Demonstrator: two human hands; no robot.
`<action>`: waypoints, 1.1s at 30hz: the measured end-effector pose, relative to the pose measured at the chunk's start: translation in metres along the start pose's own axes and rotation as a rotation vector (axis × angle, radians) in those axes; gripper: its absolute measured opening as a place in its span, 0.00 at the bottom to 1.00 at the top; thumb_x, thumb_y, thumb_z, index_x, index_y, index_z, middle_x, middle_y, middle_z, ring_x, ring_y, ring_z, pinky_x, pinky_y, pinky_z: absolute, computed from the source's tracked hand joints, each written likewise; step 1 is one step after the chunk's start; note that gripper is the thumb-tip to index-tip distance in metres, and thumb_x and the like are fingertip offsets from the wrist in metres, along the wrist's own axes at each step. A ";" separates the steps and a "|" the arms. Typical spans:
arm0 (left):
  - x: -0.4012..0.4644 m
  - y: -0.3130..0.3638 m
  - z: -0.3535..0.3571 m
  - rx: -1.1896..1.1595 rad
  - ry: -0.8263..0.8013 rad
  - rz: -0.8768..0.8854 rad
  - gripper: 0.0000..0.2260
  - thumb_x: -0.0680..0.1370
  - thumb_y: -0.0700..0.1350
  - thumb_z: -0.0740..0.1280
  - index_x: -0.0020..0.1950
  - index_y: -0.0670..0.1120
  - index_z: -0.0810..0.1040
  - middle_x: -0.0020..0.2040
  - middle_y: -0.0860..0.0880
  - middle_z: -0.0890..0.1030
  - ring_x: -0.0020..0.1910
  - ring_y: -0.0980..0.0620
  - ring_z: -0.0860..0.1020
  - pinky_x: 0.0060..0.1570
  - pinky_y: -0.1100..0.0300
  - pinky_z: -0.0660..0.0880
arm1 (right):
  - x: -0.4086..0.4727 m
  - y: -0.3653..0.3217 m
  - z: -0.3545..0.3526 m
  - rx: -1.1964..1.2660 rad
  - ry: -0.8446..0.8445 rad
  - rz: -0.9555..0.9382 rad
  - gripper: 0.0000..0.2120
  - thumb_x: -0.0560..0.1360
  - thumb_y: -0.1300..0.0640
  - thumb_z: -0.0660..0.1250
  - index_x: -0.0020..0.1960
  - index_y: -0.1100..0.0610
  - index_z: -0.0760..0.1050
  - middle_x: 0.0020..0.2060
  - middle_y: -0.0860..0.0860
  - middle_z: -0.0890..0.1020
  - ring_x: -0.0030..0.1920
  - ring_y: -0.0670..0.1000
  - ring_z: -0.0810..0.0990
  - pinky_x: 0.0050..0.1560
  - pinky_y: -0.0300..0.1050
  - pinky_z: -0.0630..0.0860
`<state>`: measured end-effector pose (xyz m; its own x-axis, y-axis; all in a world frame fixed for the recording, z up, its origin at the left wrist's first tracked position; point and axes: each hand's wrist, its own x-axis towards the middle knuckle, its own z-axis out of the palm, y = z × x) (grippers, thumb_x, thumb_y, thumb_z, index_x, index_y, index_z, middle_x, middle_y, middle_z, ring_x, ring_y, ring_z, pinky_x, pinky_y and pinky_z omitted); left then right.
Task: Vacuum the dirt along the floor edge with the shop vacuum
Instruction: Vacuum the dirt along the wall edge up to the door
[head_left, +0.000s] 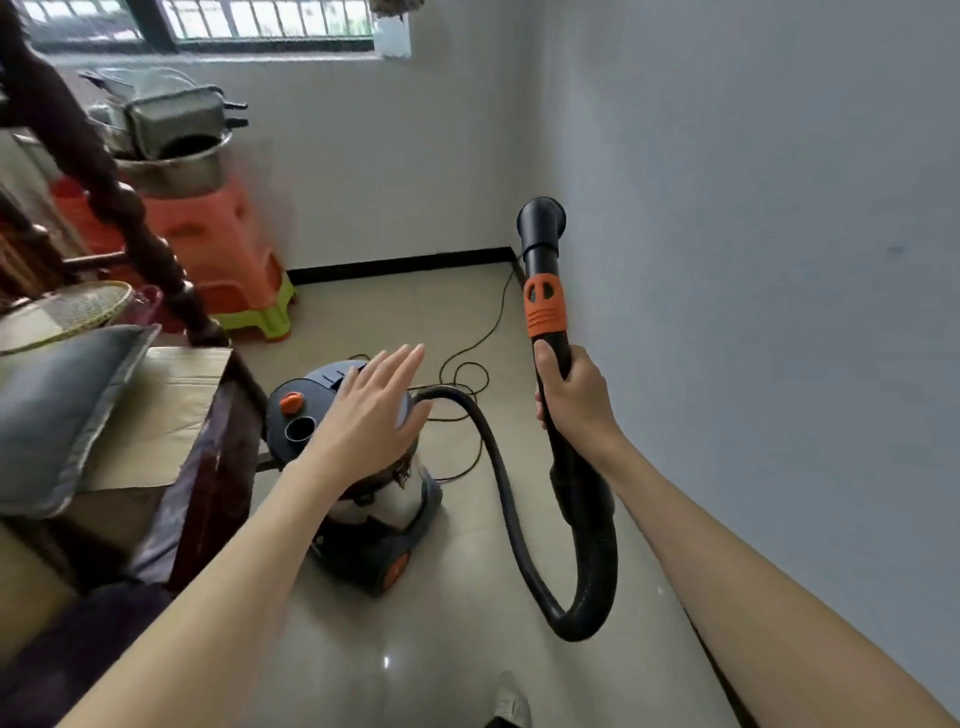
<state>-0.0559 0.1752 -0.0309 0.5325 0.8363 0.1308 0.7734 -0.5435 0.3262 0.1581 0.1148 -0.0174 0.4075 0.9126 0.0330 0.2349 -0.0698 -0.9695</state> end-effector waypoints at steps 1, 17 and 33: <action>0.009 -0.009 0.002 0.012 -0.019 -0.033 0.28 0.81 0.53 0.57 0.78 0.49 0.50 0.78 0.49 0.54 0.77 0.49 0.50 0.75 0.49 0.48 | 0.016 0.002 0.005 -0.031 -0.028 0.007 0.10 0.81 0.50 0.60 0.42 0.53 0.68 0.30 0.53 0.74 0.27 0.51 0.73 0.31 0.47 0.74; 0.130 -0.178 0.116 0.001 -0.209 -0.386 0.28 0.81 0.55 0.54 0.79 0.49 0.49 0.78 0.49 0.52 0.77 0.49 0.48 0.74 0.48 0.47 | 0.235 0.087 0.121 -0.470 -0.288 0.048 0.16 0.80 0.44 0.58 0.50 0.58 0.71 0.37 0.55 0.78 0.37 0.57 0.78 0.38 0.51 0.78; 0.245 -0.329 0.259 0.051 -0.208 -0.633 0.23 0.80 0.50 0.61 0.74 0.45 0.65 0.54 0.39 0.77 0.52 0.39 0.74 0.48 0.46 0.71 | 0.363 0.224 0.247 -0.486 -0.271 0.323 0.17 0.75 0.38 0.58 0.38 0.51 0.68 0.31 0.53 0.78 0.30 0.56 0.79 0.36 0.56 0.80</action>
<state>-0.0905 0.5402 -0.3485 0.0221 0.9662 -0.2568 0.9710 0.0404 0.2356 0.1408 0.5301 -0.2829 0.3021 0.8800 -0.3664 0.5368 -0.4747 -0.6975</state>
